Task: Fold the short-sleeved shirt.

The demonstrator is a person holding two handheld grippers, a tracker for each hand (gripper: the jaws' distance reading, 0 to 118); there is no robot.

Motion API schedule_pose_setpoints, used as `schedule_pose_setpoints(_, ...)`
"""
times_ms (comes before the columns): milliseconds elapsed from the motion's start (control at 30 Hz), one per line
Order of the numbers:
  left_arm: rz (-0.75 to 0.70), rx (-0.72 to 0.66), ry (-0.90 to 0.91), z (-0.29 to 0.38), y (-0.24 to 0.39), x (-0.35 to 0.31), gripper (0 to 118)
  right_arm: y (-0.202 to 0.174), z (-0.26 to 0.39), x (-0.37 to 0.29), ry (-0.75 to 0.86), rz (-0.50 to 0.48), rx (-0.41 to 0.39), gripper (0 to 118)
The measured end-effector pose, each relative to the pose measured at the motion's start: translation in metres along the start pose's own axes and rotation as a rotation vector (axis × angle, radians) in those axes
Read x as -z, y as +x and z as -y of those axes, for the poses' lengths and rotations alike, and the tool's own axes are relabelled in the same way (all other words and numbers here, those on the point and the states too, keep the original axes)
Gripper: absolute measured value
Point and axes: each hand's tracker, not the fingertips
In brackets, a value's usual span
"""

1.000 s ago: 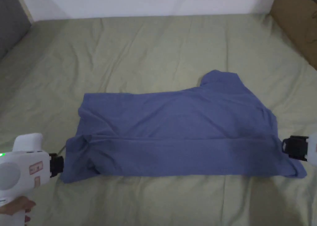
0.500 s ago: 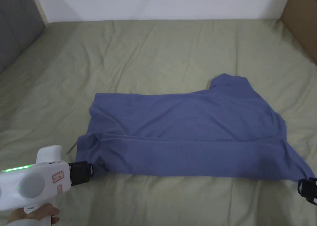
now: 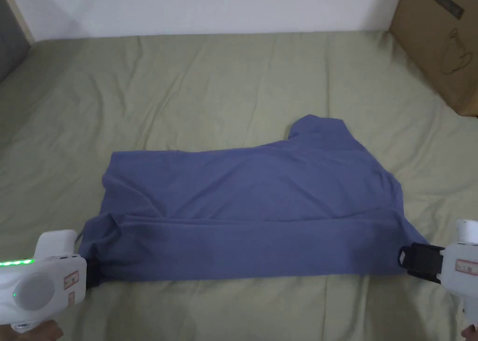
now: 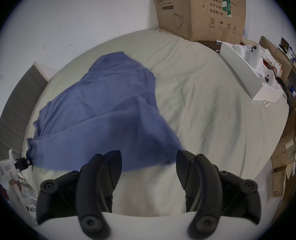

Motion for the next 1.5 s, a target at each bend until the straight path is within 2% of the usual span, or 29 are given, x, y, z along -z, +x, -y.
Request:
schedule_pose_setpoints(67,0.012,-0.005,0.000,0.001,-0.003,-0.003,7,0.007,-0.004,0.029,-0.079,0.022,0.019,65)
schedule_pose_setpoints(100,0.018,-0.009,0.001,0.001,-0.004,-0.004,7,0.008,-0.003,0.043,-0.131,0.039,0.024,51)
schedule_pose_setpoints(133,0.027,-0.015,-0.001,0.001,-0.006,-0.004,7,0.008,0.000,0.055,-0.185,0.038,0.010,42)
schedule_pose_setpoints(167,0.034,-0.020,-0.005,0.001,-0.007,-0.005,7,0.001,0.001,0.049,-0.143,0.056,-0.002,29)
schedule_pose_setpoints(200,0.036,-0.020,-0.008,0.003,-0.006,-0.010,7,-0.007,-0.001,0.037,-0.123,0.058,-0.052,6)
schedule_pose_setpoints(233,0.038,-0.017,-0.008,0.003,-0.006,-0.013,7,-0.011,-0.002,0.031,-0.118,0.015,-0.083,6)
schedule_pose_setpoints(267,0.043,-0.011,-0.004,0.003,-0.006,-0.015,6,-0.016,-0.004,0.028,-0.122,-0.004,-0.050,6)
schedule_pose_setpoints(333,0.048,0.005,-0.001,0.002,-0.008,-0.025,6,-0.018,-0.004,0.026,-0.141,0.051,-0.105,6)
schedule_pose_setpoints(467,0.080,0.005,0.023,0.002,-0.018,-0.049,6,0.001,-0.012,-0.004,-0.118,-0.034,-0.013,6)
schedule_pose_setpoints(533,0.068,0.029,0.033,0.008,-0.018,-0.062,6,0.010,-0.013,-0.025,-0.116,-0.058,0.007,6)
schedule_pose_setpoints(667,0.066,0.057,0.007,0.036,-0.020,-0.081,6,0.024,0.010,-0.051,-0.128,-0.057,-0.006,6)
schedule_pose_setpoints(800,0.047,0.102,-0.044,0.071,-0.014,-0.079,6,0.035,0.051,-0.034,-0.200,-0.030,-0.001,6)
schedule_pose_setpoints(833,0.047,0.110,-0.052,0.077,-0.013,-0.074,7,0.037,0.059,-0.029,-0.198,-0.043,0.026,8)
schedule_pose_setpoints(867,0.051,0.106,-0.048,0.081,-0.020,-0.064,11,0.038,0.064,-0.027,-0.190,-0.051,0.058,14)
schedule_pose_setpoints(900,0.042,0.094,-0.049,0.081,-0.020,-0.062,26,0.039,0.065,-0.027,-0.189,-0.047,0.073,31)
schedule_pose_setpoints(933,0.017,0.073,-0.056,0.080,-0.020,-0.064,55,0.038,0.064,-0.028,-0.192,-0.029,0.073,53)
schedule_pose_setpoints(967,-0.007,0.062,-0.053,0.077,-0.021,-0.066,74,0.038,0.062,-0.032,-0.180,-0.036,0.078,65)
schedule_pose_setpoints(1000,-0.004,0.054,-0.031,0.073,-0.028,-0.071,80,0.036,0.058,-0.039,-0.162,-0.037,0.073,71)
schedule_pose_setpoints(1100,0.034,-0.009,0.069,0.056,-0.032,-0.096,79,0.026,0.041,-0.059,-0.093,0.053,-0.034,71)
schedule_pose_setpoints(1167,0.067,-0.027,0.139,0.043,-0.030,-0.112,75,0.016,0.032,-0.076,-0.026,0.051,-0.095,70)
schedule_pose_setpoints(1200,0.079,-0.033,0.160,0.038,-0.027,-0.117,66,0.013,0.026,-0.083,0.005,0.032,-0.100,67)
schedule_pose_setpoints(1233,0.091,-0.035,0.177,0.033,-0.023,-0.120,42,0.007,0.021,-0.089,0.022,0.006,-0.105,56)
schedule_pose_setpoints(1267,0.111,-0.026,0.189,0.027,-0.017,-0.123,19,0.000,0.018,-0.093,0.034,-0.012,-0.108,38)
schedule_pose_setpoints(1300,0.123,-0.014,0.191,0.023,-0.012,-0.121,2,-0.008,0.016,-0.095,0.038,-0.012,-0.111,12)
schedule_pose_setpoints(1333,0.118,-0.009,0.194,0.020,-0.005,-0.116,0,-0.015,0.014,-0.094,0.048,-0.007,-0.121,1)
schedule_pose_setpoints(1400,0.112,0.009,0.186,0.015,0.010,-0.105,0,-0.027,0.013,-0.086,0.053,-0.019,-0.126,1)
schedule_pose_setpoints(1433,0.114,0.007,0.161,0.013,0.015,-0.096,0,-0.032,0.012,-0.078,0.012,-0.061,-0.135,1)
schedule_pose_setpoints(1500,0.142,-0.010,0.130,0.011,0.020,-0.081,0,-0.039,0.009,-0.064,0.001,-0.075,-0.108,1)
